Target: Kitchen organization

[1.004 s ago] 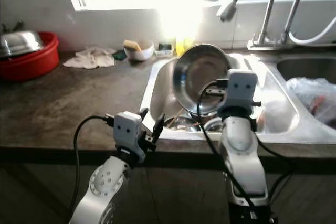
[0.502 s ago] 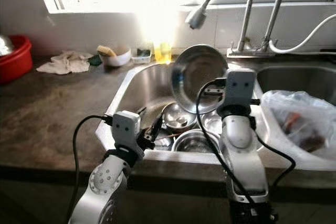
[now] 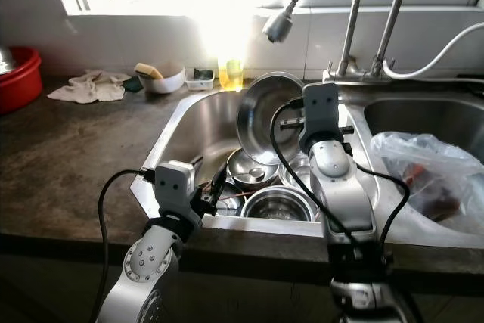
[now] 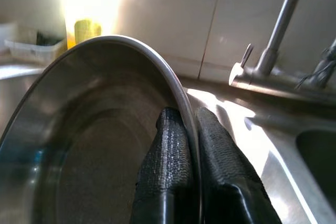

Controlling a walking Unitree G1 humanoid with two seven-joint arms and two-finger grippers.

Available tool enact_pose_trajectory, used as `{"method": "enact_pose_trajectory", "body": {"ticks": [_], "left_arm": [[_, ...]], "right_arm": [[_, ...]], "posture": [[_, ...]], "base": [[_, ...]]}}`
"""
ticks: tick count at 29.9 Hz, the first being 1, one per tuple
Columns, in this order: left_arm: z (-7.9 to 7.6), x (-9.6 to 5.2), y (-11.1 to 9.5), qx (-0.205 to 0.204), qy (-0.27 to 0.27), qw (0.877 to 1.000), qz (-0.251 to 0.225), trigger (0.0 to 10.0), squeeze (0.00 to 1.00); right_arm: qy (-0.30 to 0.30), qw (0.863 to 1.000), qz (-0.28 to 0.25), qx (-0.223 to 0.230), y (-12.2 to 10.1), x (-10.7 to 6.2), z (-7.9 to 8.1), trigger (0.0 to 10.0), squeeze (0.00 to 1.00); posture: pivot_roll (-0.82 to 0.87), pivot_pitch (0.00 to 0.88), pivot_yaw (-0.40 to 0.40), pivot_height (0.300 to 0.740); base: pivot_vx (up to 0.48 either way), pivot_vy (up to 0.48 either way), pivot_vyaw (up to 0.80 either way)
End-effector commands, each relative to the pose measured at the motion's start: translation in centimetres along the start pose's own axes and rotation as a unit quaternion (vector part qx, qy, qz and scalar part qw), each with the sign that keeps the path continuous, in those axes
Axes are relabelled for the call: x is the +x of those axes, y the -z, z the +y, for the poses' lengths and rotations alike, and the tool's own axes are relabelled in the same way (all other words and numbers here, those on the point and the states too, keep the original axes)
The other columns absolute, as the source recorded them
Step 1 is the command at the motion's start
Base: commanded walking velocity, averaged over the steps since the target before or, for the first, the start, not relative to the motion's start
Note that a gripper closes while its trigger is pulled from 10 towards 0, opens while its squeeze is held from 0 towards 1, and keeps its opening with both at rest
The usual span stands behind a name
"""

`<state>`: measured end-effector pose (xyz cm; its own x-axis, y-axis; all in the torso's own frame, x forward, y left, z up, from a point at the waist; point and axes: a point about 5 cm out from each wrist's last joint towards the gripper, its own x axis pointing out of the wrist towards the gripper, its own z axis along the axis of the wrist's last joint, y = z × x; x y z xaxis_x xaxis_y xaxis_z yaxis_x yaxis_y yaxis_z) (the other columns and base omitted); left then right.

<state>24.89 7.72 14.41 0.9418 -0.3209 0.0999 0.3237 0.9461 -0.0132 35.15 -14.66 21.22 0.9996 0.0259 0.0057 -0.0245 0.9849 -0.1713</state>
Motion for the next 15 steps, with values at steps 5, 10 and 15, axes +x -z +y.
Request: {"method": "enact_pose_trajectory", "body": {"ticks": [5, 10, 15], "left_arm": [[0.1, -0.4, -0.5, -0.003, -0.011, 1.000, -0.002, 10.0, 0.00], [0.1, -0.7, -0.5, 0.013, -0.010, 1.000, 0.001, 10.0, 0.00], [0.3, -0.8, -0.6, 0.013, -0.012, 1.000, 0.004, 10.0, 0.00]], "right_arm": [[-0.047, 0.997, 0.056, 0.004, 1.2, 1.7, 1.1, 10.0, 0.00], [-0.092, 0.990, 0.107, 0.029, 2.8, 2.5, 2.3, 10.0, 0.00], [-0.132, 0.982, 0.127, 0.044, 3.5, 2.7, 3.4, 10.0, 0.00]], "posture": [[0.08, 0.036, -0.032, 0.740], [0.09, 0.048, -0.029, 0.740], [0.09, 0.058, -0.030, 0.740]], "base": [[0.000, 0.000, 0.00], [0.000, 0.000, 0.00], [0.000, 0.000, 0.00]]}}
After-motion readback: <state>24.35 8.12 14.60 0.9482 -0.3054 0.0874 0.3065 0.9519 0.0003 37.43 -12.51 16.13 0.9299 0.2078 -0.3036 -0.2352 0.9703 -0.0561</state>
